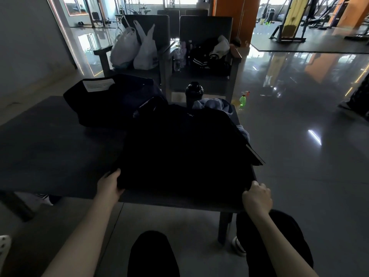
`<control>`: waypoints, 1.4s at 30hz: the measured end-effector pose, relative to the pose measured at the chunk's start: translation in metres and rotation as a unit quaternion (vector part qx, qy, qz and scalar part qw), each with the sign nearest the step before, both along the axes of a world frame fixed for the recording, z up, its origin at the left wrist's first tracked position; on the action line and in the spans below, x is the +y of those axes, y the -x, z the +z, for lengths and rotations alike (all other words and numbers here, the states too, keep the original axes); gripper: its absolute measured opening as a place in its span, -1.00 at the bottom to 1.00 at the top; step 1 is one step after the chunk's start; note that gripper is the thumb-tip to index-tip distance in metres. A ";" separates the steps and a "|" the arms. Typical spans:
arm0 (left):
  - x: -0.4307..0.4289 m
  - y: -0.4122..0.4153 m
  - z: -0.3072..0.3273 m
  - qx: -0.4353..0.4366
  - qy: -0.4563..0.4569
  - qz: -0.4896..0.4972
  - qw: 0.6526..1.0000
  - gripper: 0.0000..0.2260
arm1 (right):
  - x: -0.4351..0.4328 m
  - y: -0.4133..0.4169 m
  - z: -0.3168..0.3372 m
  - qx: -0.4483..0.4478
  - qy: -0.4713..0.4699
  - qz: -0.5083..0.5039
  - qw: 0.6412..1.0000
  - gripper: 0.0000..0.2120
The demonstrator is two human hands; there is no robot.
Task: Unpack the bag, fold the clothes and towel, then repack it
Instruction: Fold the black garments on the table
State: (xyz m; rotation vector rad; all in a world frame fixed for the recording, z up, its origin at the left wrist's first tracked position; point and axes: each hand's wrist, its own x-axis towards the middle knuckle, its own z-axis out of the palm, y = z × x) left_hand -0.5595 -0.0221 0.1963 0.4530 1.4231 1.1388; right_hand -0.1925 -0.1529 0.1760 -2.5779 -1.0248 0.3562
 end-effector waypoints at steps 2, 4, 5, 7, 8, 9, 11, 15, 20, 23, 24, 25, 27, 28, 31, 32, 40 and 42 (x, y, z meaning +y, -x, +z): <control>0.003 0.004 0.000 -0.001 -0.001 -0.003 1.000 -0.58 | -0.003 -0.001 0.003 0.006 -0.023 -0.003 1.000 -0.74; 0.008 0.009 0.001 0.052 -0.003 -0.015 0.999 -0.58 | -0.005 -0.003 0.006 0.008 -0.038 -0.013 0.999 -0.71; 0.009 0.010 0.001 0.087 -0.011 -0.024 0.996 -0.56 | -0.006 -0.005 0.006 0.009 -0.043 -0.018 0.999 -0.69; 0.008 0.014 0.006 0.214 -0.043 -0.077 0.973 -0.56 | -0.007 -0.009 0.007 0.010 -0.048 -0.026 0.998 -0.67; 0.006 0.016 0.010 0.305 -0.071 -0.125 0.942 -0.61 | -0.008 -0.010 0.007 0.010 -0.052 -0.029 0.998 -0.68; 0.005 0.020 0.011 0.390 -0.100 -0.173 0.899 -0.68 | -0.009 -0.011 0.006 0.013 -0.056 -0.032 0.998 -0.70; 0.005 0.030 0.013 0.531 -0.128 -0.241 0.802 -0.64 | -0.011 -0.013 0.005 0.018 -0.059 -0.035 0.997 -0.74; 0.012 0.051 0.003 0.674 -0.112 -0.260 0.683 -0.62 | -0.014 -0.013 -0.001 0.023 -0.029 -0.033 0.999 -0.86; 0.007 0.047 -0.014 0.687 -0.074 -0.275 0.668 -0.66 | -0.014 -0.008 -0.004 0.000 -0.016 -0.016 1.000 -0.75; -0.002 0.025 -0.015 0.676 -0.186 -0.261 0.663 -0.59 | -0.013 -0.005 -0.008 -0.019 -0.056 -0.001 0.998 -0.51; -0.004 0.016 -0.015 0.672 -0.223 -0.288 0.645 -0.59 | -0.013 -0.005 -0.010 -0.035 -0.068 0.018 0.997 -0.45; -0.006 0.007 -0.016 0.670 -0.239 -0.326 0.623 -0.58 | -0.014 -0.006 -0.013 -0.055 -0.061 0.045 0.996 -0.42; -0.009 -0.011 -0.021 0.673 -0.201 -0.406 0.584 -0.54 | -0.014 -0.008 -0.021 -0.077 -0.014 0.093 0.993 -0.46; -0.009 -0.016 -0.025 0.675 -0.161 -0.441 0.569 -0.52 | -0.014 -0.010 -0.024 -0.076 0.005 0.100 0.992 -0.49; -0.008 -0.027 -0.030 0.681 -0.072 -0.476 0.552 -0.47 | -0.014 -0.014 -0.027 -0.062 0.010 0.096 0.993 -0.53; -0.008 -0.031 -0.029 0.692 -0.075 -0.464 0.548 -0.47 | -0.012 -0.015 -0.026 -0.054 -0.003 0.092 0.994 -0.55; -0.006 -0.129 -0.005 0.656 -0.320 -0.419 0.540 -0.63 | 0.024 -0.051 -0.012 0.004 -0.132 0.052 0.990 -0.56; 0.002 -0.157 -0.001 0.641 -0.350 -0.436 0.525 -0.64 | 0.038 -0.067 -0.010 0.062 -0.151 0.019 0.986 -0.55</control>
